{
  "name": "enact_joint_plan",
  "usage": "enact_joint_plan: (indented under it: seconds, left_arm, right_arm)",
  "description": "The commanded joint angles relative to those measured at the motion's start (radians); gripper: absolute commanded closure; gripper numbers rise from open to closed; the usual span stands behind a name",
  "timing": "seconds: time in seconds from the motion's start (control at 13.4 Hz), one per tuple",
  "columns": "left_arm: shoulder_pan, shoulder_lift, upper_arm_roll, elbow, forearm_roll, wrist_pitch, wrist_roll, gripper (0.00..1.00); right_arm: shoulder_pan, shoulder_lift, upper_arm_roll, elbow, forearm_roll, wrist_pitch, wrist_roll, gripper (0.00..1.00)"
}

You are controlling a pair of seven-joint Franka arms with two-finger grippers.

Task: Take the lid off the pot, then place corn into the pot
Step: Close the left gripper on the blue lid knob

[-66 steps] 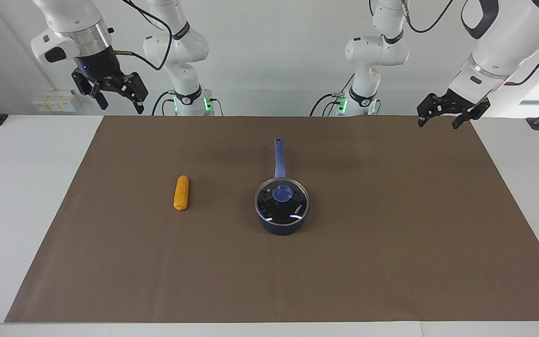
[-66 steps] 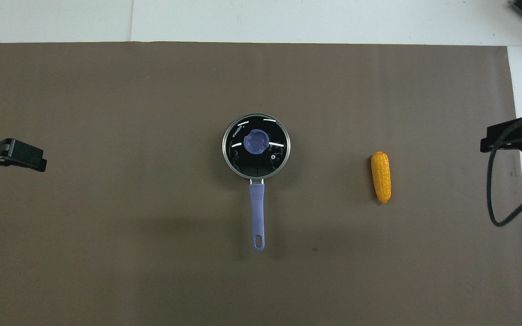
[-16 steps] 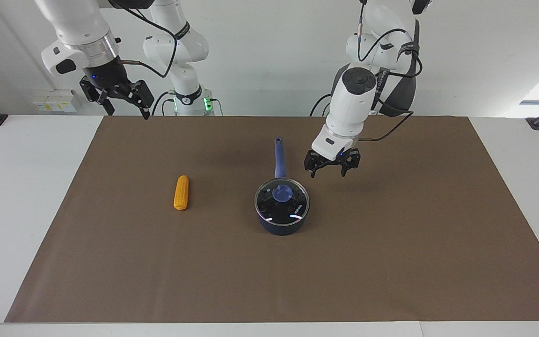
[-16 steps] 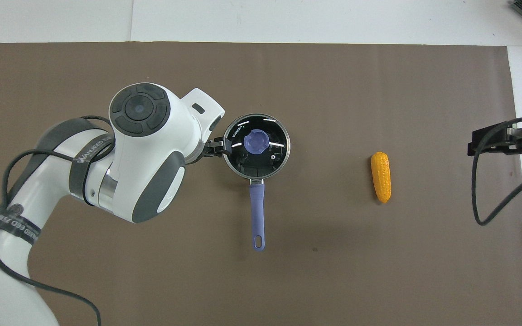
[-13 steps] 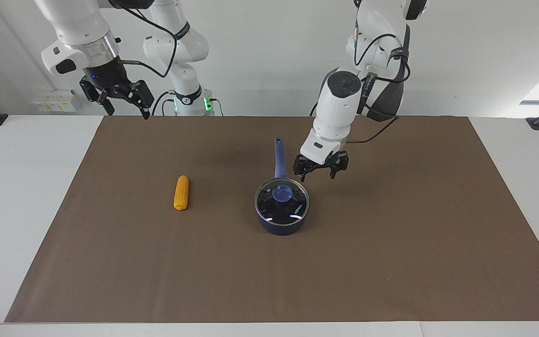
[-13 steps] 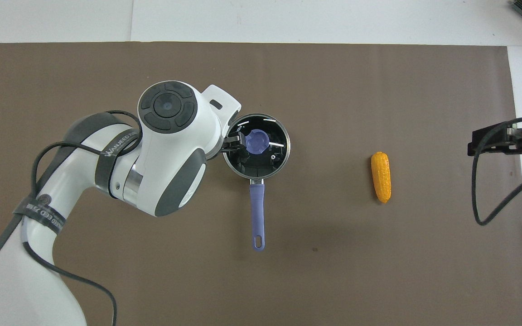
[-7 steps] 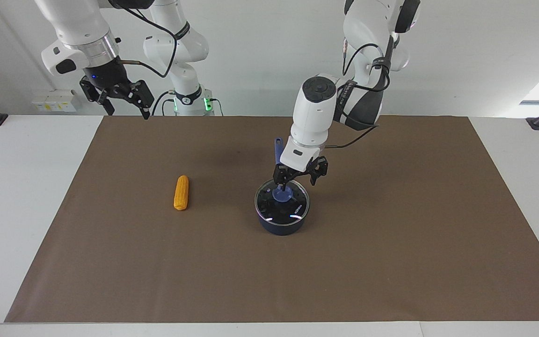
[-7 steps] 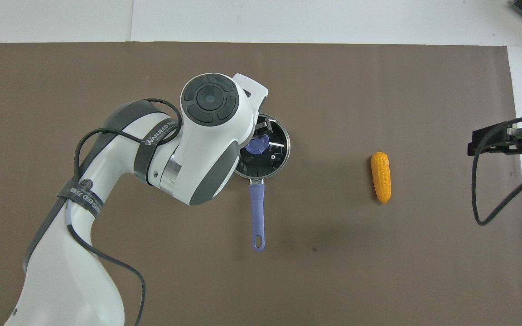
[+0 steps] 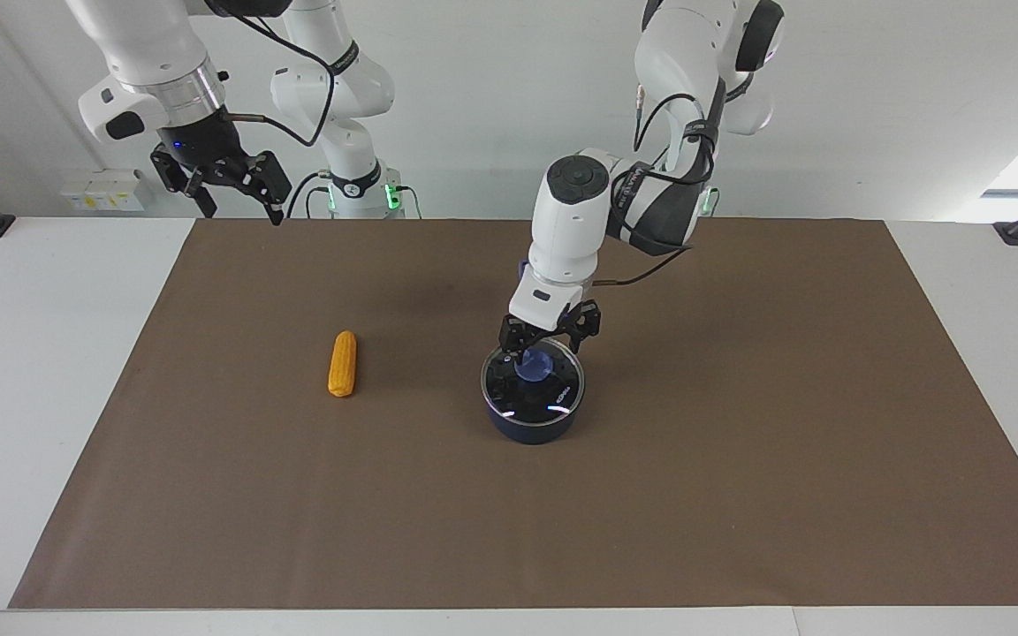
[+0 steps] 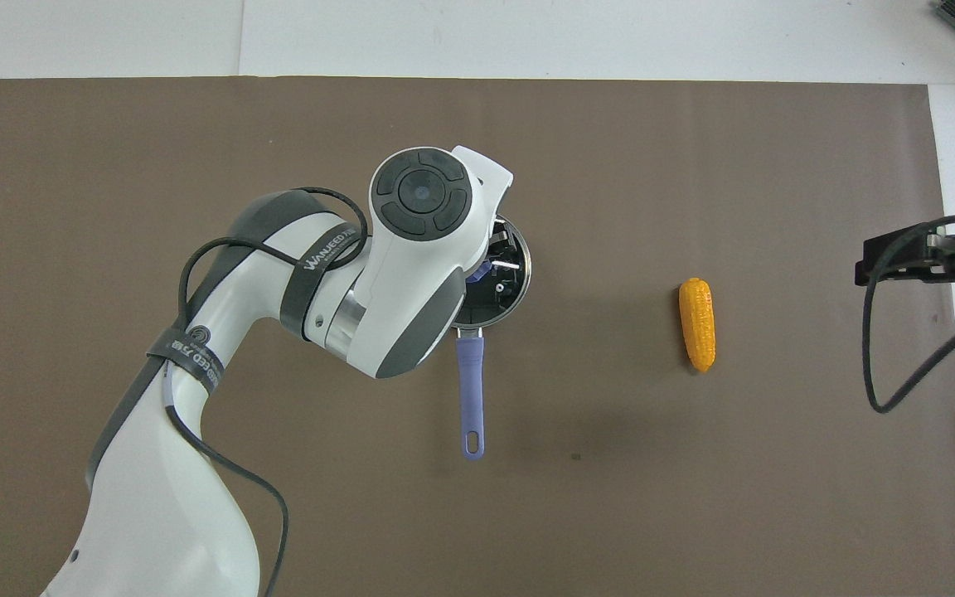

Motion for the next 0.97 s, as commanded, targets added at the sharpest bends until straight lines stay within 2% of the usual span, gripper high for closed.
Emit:
enact_joint_plan:
  seconds: [0.0, 0.67, 0.82, 0.9]
  left_arm:
    - [-0.041, 0.057, 0.018, 0.05, 0.049, 0.006, -0.039, 0.0]
    - [-0.032, 0.068, 0.021, 0.061, 0.083, 0.044, -0.042, 0.0]
    - [-0.032, 0.066, 0.019, 0.057, 0.081, 0.047, -0.044, 0.09]
    - [-0.032, 0.066, 0.019, 0.055, 0.081, 0.052, -0.044, 0.1]
  right_arm:
    - [-0.014, -0.016, 0.004, -0.02, 0.007, 0.015, -0.019, 0.0]
    - [-0.003, -0.022, 0.007, -0.023, 0.009, 0.017, -0.019, 0.0]
    - [-0.003, -0.022, 0.006, -0.024, 0.009, 0.015, -0.023, 0.0]
    - [-0.003, -0.022, 0.007, -0.024, 0.009, 0.015, -0.02, 0.0]
